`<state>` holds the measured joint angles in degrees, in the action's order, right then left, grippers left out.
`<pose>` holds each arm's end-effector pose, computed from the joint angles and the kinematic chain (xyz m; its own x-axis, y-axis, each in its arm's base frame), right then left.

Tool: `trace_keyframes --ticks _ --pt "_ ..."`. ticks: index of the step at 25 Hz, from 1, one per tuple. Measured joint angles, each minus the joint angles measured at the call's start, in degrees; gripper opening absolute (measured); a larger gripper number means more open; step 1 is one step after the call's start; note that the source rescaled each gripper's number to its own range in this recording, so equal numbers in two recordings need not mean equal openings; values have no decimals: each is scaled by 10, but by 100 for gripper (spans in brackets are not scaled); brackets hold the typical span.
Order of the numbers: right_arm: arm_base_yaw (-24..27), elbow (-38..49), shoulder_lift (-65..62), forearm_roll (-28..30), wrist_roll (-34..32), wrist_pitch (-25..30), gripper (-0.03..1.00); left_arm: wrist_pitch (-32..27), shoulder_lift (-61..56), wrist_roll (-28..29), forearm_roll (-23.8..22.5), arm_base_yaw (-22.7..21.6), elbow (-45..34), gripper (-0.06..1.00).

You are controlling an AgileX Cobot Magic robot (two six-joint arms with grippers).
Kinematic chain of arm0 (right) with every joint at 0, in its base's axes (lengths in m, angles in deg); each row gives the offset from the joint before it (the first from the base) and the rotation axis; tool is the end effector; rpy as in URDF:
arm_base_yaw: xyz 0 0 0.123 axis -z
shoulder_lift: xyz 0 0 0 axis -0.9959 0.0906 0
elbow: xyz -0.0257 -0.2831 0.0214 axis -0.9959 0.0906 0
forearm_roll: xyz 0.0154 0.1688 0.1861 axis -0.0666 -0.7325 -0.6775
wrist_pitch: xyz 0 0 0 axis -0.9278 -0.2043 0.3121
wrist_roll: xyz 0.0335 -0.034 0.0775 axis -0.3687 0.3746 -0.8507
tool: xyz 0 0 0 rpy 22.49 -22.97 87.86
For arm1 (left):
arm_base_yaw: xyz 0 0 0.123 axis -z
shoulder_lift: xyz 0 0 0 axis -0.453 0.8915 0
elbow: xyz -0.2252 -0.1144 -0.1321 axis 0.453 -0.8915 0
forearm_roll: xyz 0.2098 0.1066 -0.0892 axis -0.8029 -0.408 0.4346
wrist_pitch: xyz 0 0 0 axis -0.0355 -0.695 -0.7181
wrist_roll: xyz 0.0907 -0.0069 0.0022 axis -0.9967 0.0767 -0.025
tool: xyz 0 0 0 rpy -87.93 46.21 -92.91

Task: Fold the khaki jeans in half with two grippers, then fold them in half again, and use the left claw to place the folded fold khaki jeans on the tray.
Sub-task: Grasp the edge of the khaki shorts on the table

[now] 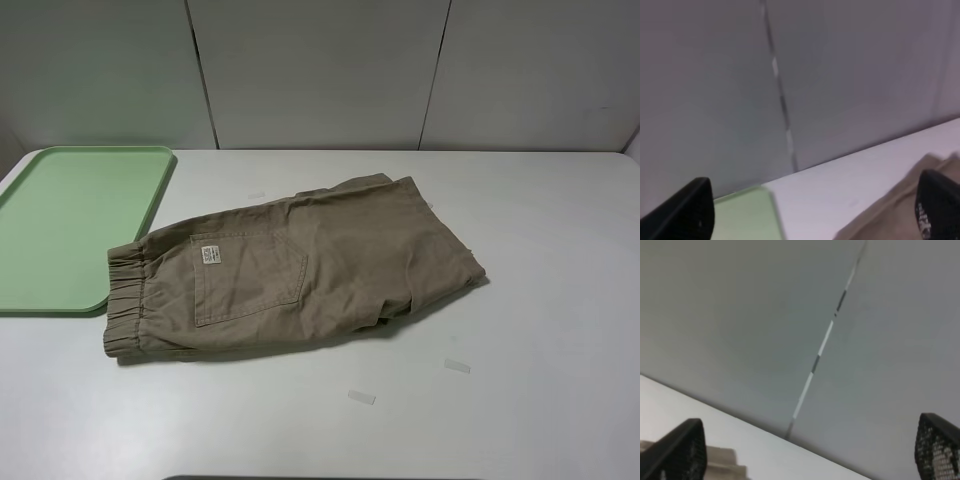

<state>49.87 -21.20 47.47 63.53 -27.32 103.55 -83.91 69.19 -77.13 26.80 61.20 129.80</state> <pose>0.1342 0.0564 0.4234 -0.0862 -0.3003 -0.9499 -0.2938 0.9187 -0.2638 0.0703 -0.0147 0.4653 -0.0403 0.1695 -0.9847 0.2964 0.9432 0.1502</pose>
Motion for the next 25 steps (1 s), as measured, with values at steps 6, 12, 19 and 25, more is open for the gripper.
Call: trace_keyframes --ticks 6,12,19,25 --pt "0 -1 -59 -132 81 42 91 -120 -108 -46 124 0 2 78" --pt "0 -1 -66 -204 115 88 91 -199 -170 -74 214 0 -28 78" --pt "0 -1 -66 -218 118 87 91 -209 -250 -81 258 0 -148 78" --pt "0 -1 -66 -219 118 83 91 -206 -266 -80 245 0 -277 78"
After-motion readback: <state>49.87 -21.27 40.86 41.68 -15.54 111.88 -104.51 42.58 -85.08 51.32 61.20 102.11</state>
